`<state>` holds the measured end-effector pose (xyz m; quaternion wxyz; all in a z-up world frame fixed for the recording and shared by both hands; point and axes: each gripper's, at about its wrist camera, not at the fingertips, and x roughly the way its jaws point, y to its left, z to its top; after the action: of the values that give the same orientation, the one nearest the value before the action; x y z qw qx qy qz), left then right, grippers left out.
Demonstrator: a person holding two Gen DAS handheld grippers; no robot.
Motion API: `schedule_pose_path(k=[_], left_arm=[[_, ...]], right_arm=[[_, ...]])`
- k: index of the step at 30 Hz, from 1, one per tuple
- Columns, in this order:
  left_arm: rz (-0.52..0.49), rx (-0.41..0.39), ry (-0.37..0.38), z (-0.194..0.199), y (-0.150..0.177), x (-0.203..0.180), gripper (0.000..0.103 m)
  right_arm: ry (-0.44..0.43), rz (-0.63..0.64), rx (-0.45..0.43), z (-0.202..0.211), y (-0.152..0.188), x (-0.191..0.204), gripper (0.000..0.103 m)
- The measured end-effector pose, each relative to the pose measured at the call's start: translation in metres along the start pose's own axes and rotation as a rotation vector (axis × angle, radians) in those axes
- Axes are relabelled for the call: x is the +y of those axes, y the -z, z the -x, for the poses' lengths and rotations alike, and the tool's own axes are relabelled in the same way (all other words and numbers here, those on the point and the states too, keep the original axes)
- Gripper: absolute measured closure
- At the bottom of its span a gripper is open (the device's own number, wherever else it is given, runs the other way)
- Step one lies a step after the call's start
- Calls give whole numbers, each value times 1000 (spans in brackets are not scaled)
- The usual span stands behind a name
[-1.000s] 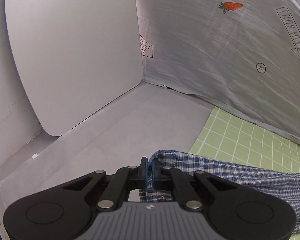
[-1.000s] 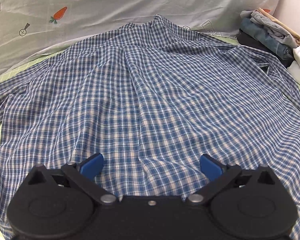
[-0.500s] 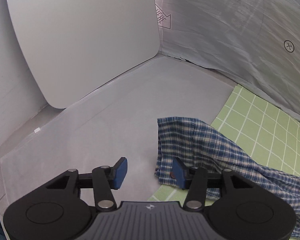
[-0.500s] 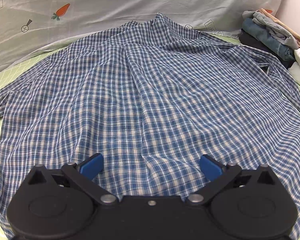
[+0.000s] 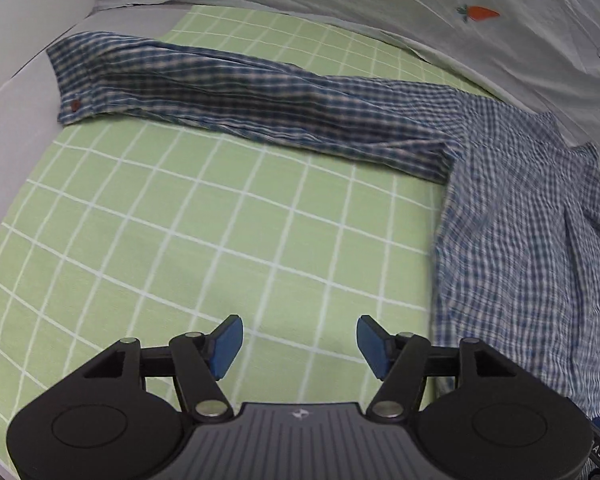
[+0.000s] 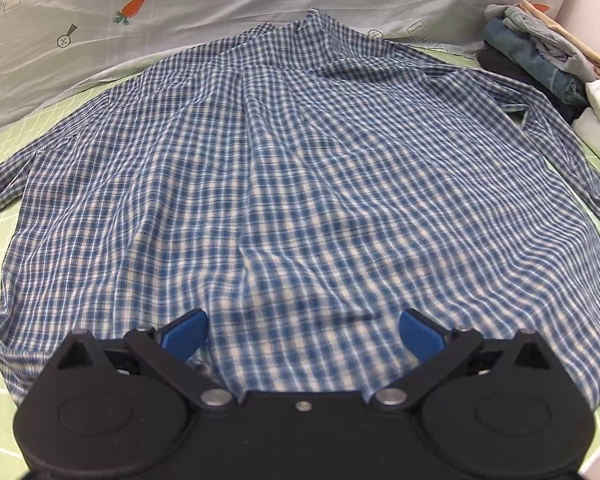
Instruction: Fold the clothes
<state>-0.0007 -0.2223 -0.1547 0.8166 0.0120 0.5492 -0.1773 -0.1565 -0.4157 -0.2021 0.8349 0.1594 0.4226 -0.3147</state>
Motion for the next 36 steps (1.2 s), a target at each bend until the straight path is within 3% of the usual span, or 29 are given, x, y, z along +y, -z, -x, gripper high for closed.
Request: schedule_pose_path(k=[5, 7, 11, 17, 21, 25, 32, 36], left_arm=[[-123, 1, 107, 12, 7, -65, 28], [-158, -7, 112, 14, 8, -95, 26], [-210, -5, 69, 1, 12, -143, 26], [-173, 27, -43, -31, 20, -175, 26], [-180, 28, -141, -44, 29, -180, 23], [-167, 48, -182, -40, 43, -171, 22], [-176, 84, -263, -13, 68, -115, 22], [-183, 97, -386, 0, 78, -89, 21]], right_arm=[[14, 14, -5, 17, 11, -43, 0], [24, 22, -2, 22, 15, -62, 0], [30, 28, 3, 29, 23, -99, 0], [20, 58, 17, 33, 35, -147, 0], [2, 94, 12, 32, 37, -173, 0], [-9, 101, 5, 28, 32, -196, 0], [-11, 73, 8, 15, 19, -229, 0], [1, 47, 14, 11, 15, -247, 0]])
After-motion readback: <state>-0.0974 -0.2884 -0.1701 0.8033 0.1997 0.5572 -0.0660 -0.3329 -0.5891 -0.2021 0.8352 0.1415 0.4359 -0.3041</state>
